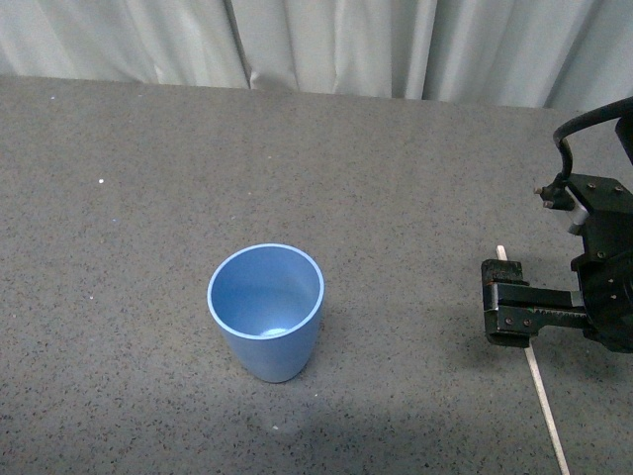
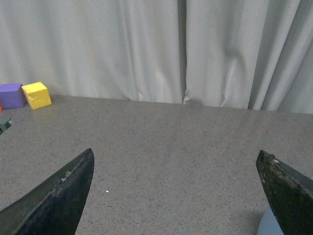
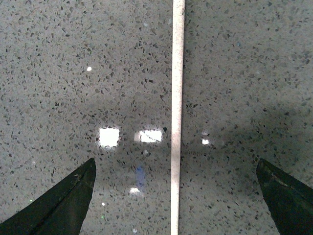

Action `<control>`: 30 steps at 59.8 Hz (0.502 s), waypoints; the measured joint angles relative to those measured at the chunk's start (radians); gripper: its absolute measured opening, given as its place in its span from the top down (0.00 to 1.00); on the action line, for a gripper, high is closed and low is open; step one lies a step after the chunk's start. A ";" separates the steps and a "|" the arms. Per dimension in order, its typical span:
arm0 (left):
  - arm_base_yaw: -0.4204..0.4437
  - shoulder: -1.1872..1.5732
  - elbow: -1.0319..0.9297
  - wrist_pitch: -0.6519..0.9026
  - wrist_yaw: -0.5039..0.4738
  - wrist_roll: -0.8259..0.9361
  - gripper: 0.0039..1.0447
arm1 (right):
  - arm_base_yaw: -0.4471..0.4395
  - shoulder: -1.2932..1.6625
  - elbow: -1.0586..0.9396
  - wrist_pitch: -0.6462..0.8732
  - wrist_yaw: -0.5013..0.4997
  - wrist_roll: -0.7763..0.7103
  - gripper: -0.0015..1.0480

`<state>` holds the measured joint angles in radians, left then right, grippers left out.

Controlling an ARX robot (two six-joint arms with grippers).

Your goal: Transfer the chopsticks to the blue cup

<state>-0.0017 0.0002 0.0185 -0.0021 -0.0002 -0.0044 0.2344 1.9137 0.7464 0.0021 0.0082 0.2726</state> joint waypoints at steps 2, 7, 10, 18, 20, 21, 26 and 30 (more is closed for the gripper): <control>0.000 0.000 0.000 0.000 0.000 0.000 0.06 | 0.000 0.012 0.010 -0.005 -0.003 0.003 0.09; 0.000 0.000 0.000 0.000 0.000 0.000 0.06 | -0.001 0.035 0.026 -0.014 -0.006 0.010 0.16; 0.000 0.000 0.000 0.000 0.000 0.000 0.06 | -0.001 0.051 0.034 -0.016 -0.004 0.013 0.23; 0.000 0.000 0.000 0.000 0.000 0.000 0.06 | -0.001 0.093 0.048 -0.025 0.001 0.016 0.47; 0.000 0.000 0.000 0.000 0.000 0.000 0.06 | -0.001 0.097 0.048 -0.026 0.008 0.016 0.50; 0.000 0.000 0.000 0.000 0.000 0.000 0.06 | -0.001 0.098 0.049 -0.026 0.010 0.017 0.54; 0.000 0.000 0.000 0.000 0.000 0.000 0.06 | -0.001 0.103 0.053 -0.026 0.009 0.021 0.64; 0.000 0.000 0.000 0.000 0.000 0.000 0.06 | -0.002 0.105 0.056 -0.026 0.015 0.023 0.74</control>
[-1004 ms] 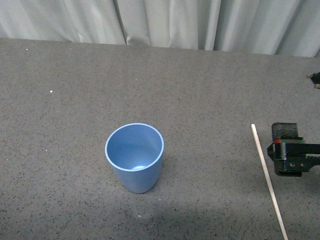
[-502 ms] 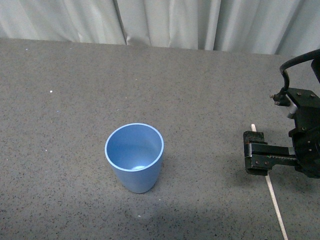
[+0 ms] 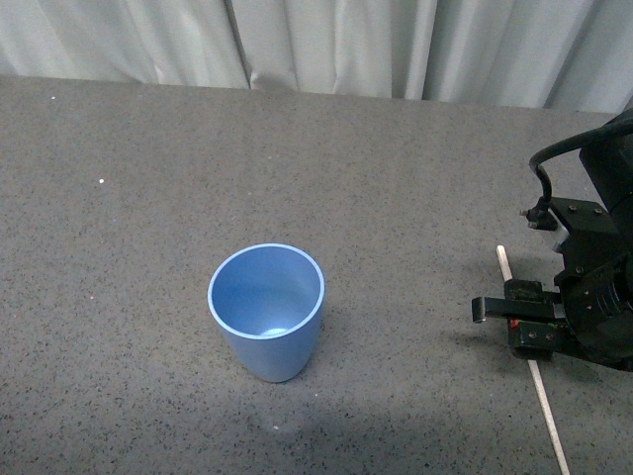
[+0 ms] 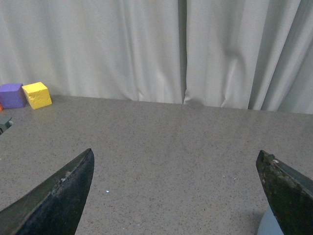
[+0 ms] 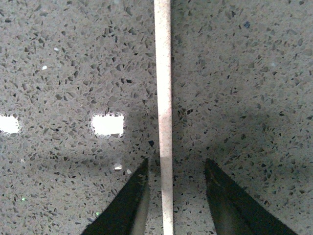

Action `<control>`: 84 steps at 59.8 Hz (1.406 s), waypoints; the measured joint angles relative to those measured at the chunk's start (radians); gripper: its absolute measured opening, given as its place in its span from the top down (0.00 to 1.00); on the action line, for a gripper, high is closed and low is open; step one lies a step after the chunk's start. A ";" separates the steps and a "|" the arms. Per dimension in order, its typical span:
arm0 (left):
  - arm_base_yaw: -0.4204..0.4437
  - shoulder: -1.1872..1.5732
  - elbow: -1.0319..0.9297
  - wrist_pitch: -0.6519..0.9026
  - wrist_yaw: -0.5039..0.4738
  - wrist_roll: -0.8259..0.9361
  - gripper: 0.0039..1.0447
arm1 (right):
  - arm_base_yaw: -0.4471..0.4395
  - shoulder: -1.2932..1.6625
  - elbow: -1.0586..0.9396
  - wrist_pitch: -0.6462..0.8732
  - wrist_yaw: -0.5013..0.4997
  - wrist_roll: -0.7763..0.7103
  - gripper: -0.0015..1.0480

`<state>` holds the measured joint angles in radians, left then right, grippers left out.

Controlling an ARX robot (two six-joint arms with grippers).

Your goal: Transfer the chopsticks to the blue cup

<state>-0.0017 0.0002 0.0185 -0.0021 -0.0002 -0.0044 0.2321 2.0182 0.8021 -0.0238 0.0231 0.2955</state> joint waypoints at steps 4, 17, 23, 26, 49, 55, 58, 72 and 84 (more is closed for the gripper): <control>0.000 0.000 0.000 0.000 0.000 0.000 0.06 | -0.001 0.002 0.001 0.000 0.002 0.000 0.84; 0.000 0.000 0.000 0.000 0.000 0.000 0.06 | -0.002 -0.001 -0.002 0.008 -0.007 0.001 0.99; 0.000 0.000 0.000 0.000 0.000 0.000 0.06 | -0.003 -0.021 -0.029 0.044 -0.024 0.001 0.99; 0.000 0.000 0.000 0.000 0.000 0.000 0.06 | 0.000 -0.041 -0.054 0.084 -0.031 -0.001 0.99; 0.000 0.000 0.000 0.000 0.000 0.000 0.06 | 0.163 -0.376 -0.219 0.776 -0.232 -0.064 0.99; 0.000 0.000 0.000 0.000 0.000 0.000 0.06 | 0.227 -0.362 -0.235 0.970 -0.261 -0.086 0.99; 0.000 0.000 0.000 0.000 0.000 0.000 0.06 | 0.248 -0.348 -0.235 1.022 -0.259 -0.098 0.99; 0.000 0.000 0.000 0.000 0.000 0.000 0.06 | 0.360 -0.237 -0.221 1.125 -0.296 -0.131 0.99; 0.000 0.000 0.000 0.000 0.000 0.000 0.06 | 0.396 -0.140 -0.181 1.165 -0.306 -0.116 0.99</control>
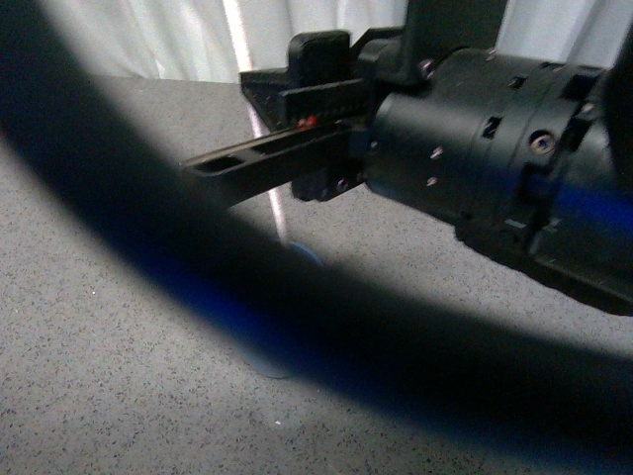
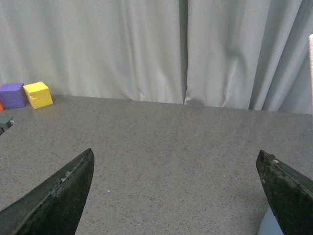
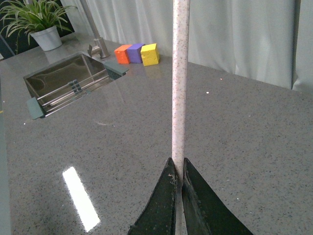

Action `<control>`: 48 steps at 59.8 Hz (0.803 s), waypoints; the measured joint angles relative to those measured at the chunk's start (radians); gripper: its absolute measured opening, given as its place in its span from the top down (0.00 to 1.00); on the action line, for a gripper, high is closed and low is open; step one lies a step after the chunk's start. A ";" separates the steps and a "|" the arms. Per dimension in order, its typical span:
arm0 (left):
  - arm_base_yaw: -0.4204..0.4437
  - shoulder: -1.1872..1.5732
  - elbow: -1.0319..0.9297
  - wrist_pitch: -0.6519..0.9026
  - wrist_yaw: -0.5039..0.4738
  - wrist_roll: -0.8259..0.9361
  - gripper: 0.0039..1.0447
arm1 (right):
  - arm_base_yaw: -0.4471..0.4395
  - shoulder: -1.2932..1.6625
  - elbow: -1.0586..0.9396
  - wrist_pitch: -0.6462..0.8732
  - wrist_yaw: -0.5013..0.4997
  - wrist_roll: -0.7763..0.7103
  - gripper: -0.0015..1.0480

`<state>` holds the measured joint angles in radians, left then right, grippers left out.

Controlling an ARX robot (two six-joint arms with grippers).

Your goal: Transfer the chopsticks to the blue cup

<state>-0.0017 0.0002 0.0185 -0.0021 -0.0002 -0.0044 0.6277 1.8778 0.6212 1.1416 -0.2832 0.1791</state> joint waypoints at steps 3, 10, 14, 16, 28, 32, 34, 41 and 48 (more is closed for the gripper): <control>0.000 0.000 0.000 0.000 0.000 0.000 0.06 | 0.003 0.027 0.013 0.006 0.000 0.001 0.99; 0.000 0.000 0.000 0.000 0.000 0.000 0.06 | 0.008 0.075 0.033 0.011 0.006 0.001 0.99; 0.000 0.000 0.000 0.000 0.000 0.000 0.06 | 0.013 0.088 0.035 0.010 0.010 0.000 0.99; 0.000 0.000 0.000 0.000 0.000 0.000 0.06 | 0.014 0.092 0.035 0.010 0.009 -0.001 0.99; 0.000 0.000 0.000 0.000 0.000 0.000 0.06 | 0.009 0.087 0.019 0.001 0.001 -0.008 0.74; 0.000 0.000 0.000 0.000 0.000 0.000 0.06 | 0.001 0.075 0.007 0.000 -0.002 -0.007 0.63; 0.000 0.000 0.000 0.000 0.000 0.000 0.06 | -0.003 0.066 0.002 0.000 -0.002 -0.008 0.58; 0.000 0.000 0.000 0.000 0.000 0.000 0.06 | -0.019 0.016 -0.021 -0.004 0.000 -0.009 0.36; 0.000 0.000 0.000 0.000 0.000 0.000 0.06 | -0.049 -0.050 -0.047 -0.074 0.101 -0.008 0.14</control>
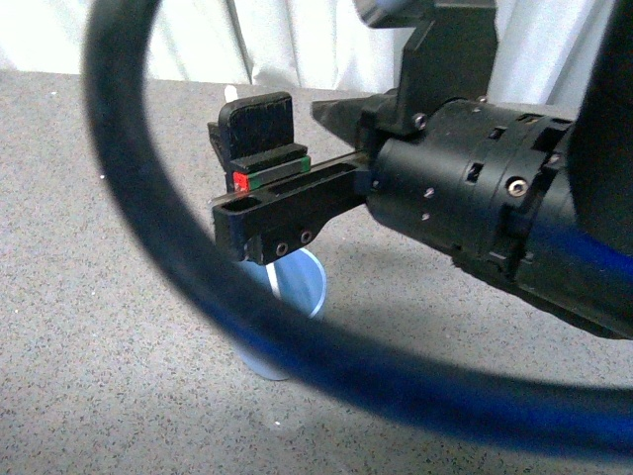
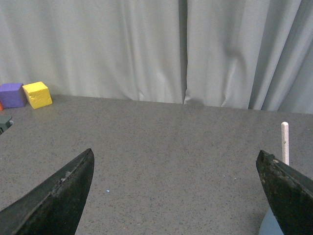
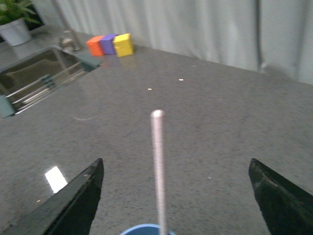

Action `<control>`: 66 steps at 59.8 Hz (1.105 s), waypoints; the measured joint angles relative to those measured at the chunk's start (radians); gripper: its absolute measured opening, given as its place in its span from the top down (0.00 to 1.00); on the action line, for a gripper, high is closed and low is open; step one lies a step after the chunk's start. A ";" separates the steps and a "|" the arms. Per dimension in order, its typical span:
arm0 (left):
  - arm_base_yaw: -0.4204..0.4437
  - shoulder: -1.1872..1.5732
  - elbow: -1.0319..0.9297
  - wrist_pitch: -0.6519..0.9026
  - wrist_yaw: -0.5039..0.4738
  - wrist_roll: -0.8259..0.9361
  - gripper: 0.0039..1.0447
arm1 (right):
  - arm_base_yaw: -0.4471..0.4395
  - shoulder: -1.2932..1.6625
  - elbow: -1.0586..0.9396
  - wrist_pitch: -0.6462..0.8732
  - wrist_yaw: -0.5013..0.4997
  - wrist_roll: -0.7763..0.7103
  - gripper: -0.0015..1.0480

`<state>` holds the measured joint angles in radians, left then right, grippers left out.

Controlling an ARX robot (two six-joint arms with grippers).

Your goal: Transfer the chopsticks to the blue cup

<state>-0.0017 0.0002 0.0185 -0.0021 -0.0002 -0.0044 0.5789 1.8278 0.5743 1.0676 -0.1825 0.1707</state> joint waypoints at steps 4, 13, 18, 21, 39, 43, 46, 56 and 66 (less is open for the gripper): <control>0.000 0.000 0.000 0.000 0.000 0.000 0.06 | -0.031 -0.030 -0.012 -0.060 0.087 0.004 0.07; 0.000 0.000 0.000 0.000 0.000 0.000 0.06 | -0.157 -0.115 -0.071 -0.203 0.255 0.048 0.09; 0.000 0.000 0.000 0.000 0.000 0.000 0.06 | -0.213 -0.197 -0.110 -0.281 0.312 0.048 0.09; 0.000 0.000 0.000 0.000 0.000 0.000 0.06 | -0.229 -0.243 -0.133 -0.303 0.345 0.034 0.09; 0.000 0.000 0.000 0.000 0.000 0.000 0.06 | -0.295 -0.529 -0.374 -0.070 0.445 -0.103 0.23; 0.000 0.000 0.000 0.000 0.000 0.000 0.06 | -0.323 -0.591 -0.425 -0.009 0.431 -0.131 0.34; 0.000 0.000 0.000 0.000 0.000 0.000 0.06 | -0.346 -0.640 -0.448 -0.019 0.415 -0.143 0.42; 0.000 0.000 0.000 0.000 0.000 0.000 0.06 | -0.403 -0.786 -0.505 -0.117 0.350 -0.162 0.71; 0.000 0.000 0.000 0.000 0.000 0.000 0.06 | -0.447 -0.932 -0.537 -0.224 0.309 -0.169 1.00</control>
<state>-0.0017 0.0002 0.0185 -0.0021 -0.0002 -0.0044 0.1314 0.8959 0.0376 0.8440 0.1261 0.0021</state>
